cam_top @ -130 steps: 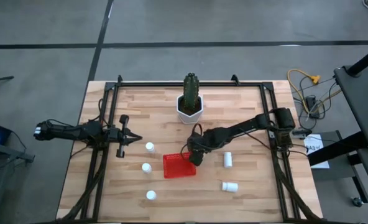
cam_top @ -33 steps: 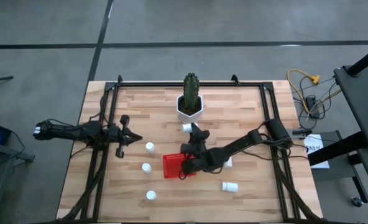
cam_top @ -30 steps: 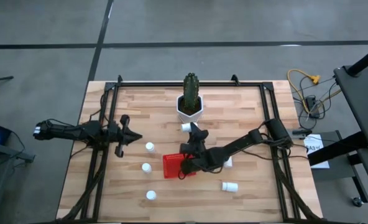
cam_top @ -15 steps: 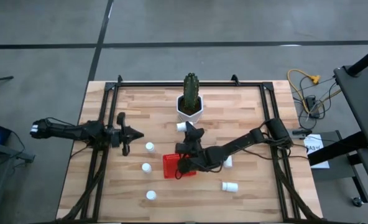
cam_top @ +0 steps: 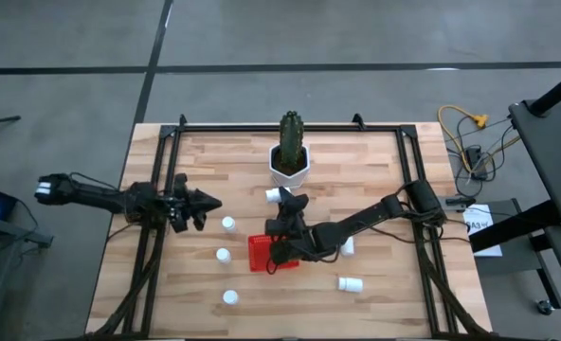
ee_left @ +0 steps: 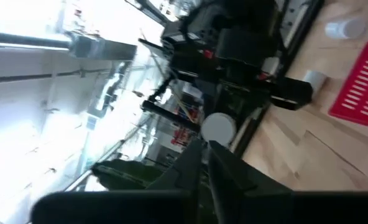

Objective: Pick and place pill bottles into a basket
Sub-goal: Put the white pill bottle into the red bin

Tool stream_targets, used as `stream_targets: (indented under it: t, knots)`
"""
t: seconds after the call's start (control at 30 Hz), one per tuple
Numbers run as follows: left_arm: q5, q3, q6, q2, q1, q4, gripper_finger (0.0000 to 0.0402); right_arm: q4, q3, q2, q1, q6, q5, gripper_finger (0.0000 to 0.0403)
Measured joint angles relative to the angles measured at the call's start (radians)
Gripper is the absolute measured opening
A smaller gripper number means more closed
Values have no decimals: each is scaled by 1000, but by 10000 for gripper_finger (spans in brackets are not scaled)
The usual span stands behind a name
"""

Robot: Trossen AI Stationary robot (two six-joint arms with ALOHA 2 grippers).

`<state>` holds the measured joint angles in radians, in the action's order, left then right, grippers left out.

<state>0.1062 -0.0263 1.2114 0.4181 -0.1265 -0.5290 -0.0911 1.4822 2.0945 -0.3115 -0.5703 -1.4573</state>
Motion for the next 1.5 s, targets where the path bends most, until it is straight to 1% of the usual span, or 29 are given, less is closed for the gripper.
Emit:
stream_targets:
  t: [0.1, 0.27, 0.37, 0.47, 0.53, 0.7, 0.83, 0.9, 1.0, 1.07, 1.2, 1.5]
  knots:
    - [0, -25, -1, 77, 0, -46, 57, 1, 0, 0, 0, -2, 0, 137]
    - [-1, -50, -2, 217, -8, -210, 141, 1, 0, 0, 0, -5, 0, 137]
    - [-3, -62, -4, 296, -8, -259, 186, 1, 0, 0, 0, -13, 0, 137]
    - [-12, -88, -54, 376, -8, -280, 217, 1, 0, 0, 0, -15, 4, 137]
    - [-14, -105, -46, 432, -8, -273, 231, 1, 0, 0, 0, -16, 26, 137]
    - [14, -172, 61, 557, -8, -280, 242, 1, 0, 0, 0, -17, 43, 136]
    - [76, -240, 86, 650, -8, -276, 242, 1, 6, 0, -1, -34, 51, 136]
    - [123, -275, 91, 688, -8, -277, 242, 1, 14, 0, -5, -40, 53, 136]
    - [176, -311, 143, 731, -8, -280, 242, 2, 19, 0, -11, -38, 53, 136]
    - [193, -326, 168, 748, -8, -276, 242, 1, 21, 0, -16, -42, 53, 136]
    - [195, -342, 159, 758, -8, -280, 242, 1, 21, 0, -24, -42, 53, 136]
    - [188, -342, 158, 747, -13, -278, 242, 3, 23, 0, -24, -35, 66, 136]
